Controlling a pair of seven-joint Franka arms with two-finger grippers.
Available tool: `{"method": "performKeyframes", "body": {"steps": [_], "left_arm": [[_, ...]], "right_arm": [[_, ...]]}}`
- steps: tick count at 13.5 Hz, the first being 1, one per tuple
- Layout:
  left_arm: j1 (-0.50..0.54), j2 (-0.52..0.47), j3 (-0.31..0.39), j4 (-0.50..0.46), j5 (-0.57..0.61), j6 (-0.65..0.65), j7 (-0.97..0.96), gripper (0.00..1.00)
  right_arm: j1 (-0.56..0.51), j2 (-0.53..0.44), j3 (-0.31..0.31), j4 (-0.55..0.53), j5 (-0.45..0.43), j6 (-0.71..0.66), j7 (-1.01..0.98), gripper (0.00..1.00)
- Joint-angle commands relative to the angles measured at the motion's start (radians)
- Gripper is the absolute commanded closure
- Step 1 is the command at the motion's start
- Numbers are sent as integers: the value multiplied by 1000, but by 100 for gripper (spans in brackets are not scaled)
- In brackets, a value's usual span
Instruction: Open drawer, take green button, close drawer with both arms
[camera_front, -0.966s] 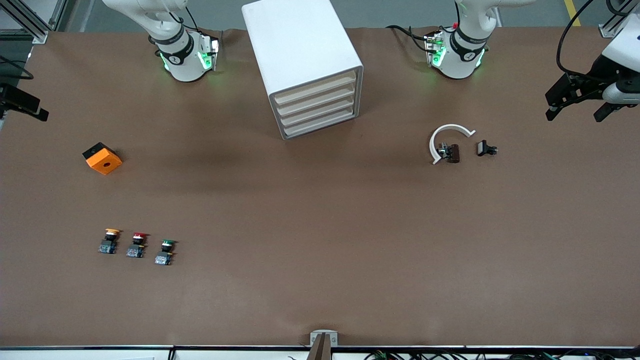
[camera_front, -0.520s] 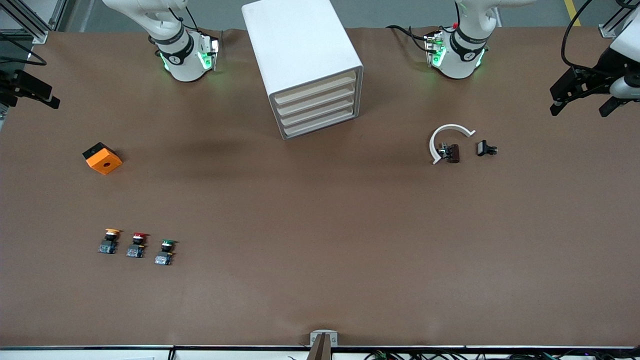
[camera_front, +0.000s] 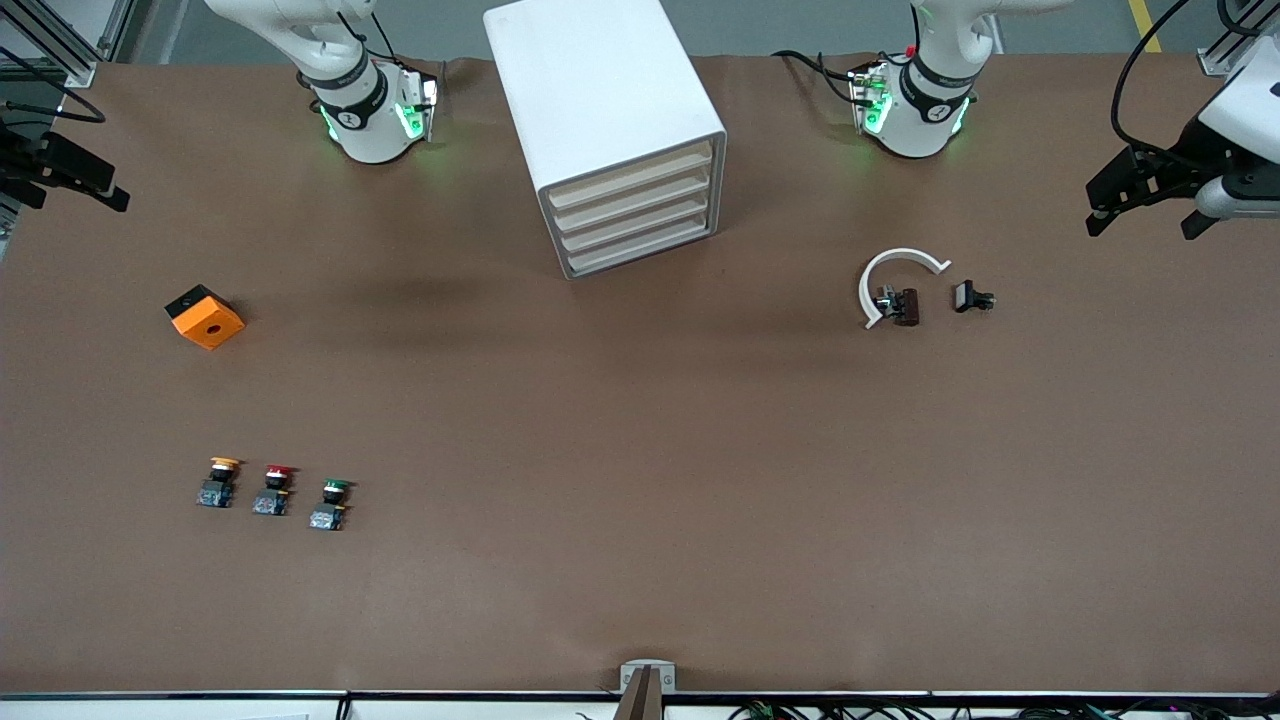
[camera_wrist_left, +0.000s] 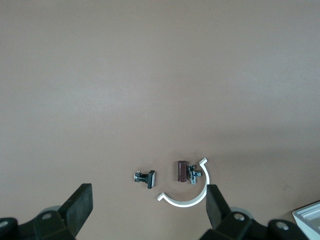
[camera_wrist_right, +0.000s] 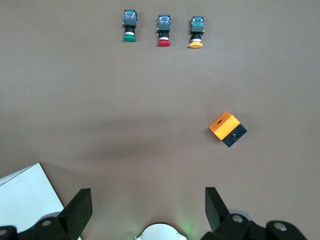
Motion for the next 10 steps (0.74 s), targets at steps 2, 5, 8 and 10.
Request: {"method": "performKeyframes", "body": {"steps": [2,5,8,10], "left_arm": [[-4,37,5,63,5,-26,6,0],[-2,37,5,65,4,-46,7,0],[-4,37,5,65,4,-49,7,0],[-2,37,5,65,4,-49,9,0]], "right_arm": [[-26,-30,9,-31,3,14,-30,0],[-30,-30,10,-29,3,14,-30,0],[-61,-28,44,-24,3,17,-30,0],[-70,-28,58,-23,3,19,-30,0]]}}
